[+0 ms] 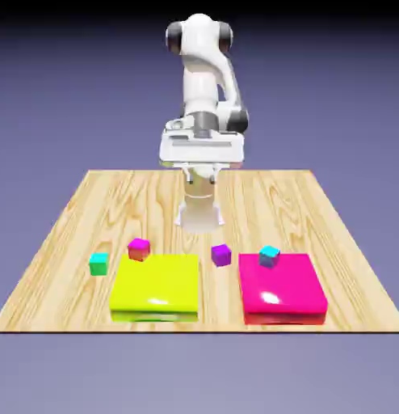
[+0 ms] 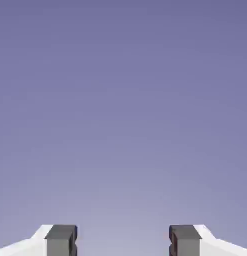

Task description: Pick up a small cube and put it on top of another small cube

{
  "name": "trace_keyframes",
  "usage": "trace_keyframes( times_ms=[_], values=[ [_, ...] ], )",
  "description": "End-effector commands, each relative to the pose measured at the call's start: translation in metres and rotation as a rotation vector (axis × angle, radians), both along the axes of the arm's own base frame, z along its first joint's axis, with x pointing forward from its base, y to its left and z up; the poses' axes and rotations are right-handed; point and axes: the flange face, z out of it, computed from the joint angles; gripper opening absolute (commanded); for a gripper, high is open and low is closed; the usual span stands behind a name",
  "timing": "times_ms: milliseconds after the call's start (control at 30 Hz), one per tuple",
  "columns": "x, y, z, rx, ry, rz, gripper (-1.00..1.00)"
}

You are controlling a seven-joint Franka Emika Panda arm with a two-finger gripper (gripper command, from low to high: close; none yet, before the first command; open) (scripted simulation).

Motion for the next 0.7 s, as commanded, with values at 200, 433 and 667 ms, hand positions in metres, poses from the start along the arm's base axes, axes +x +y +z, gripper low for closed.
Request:
trace_keyframes(
  times_ms=[200,433,667],
  values=[
    [-0.025,-0.01,-0.123,0.356,0.45,-0.345,0.0],
    [-0.086,-0.005,-0.223,0.612,0.888,-0.758,0.0],
    [-0.125,0.004,-0.271,0.713,1.096,-0.998,0.0]
  ],
)
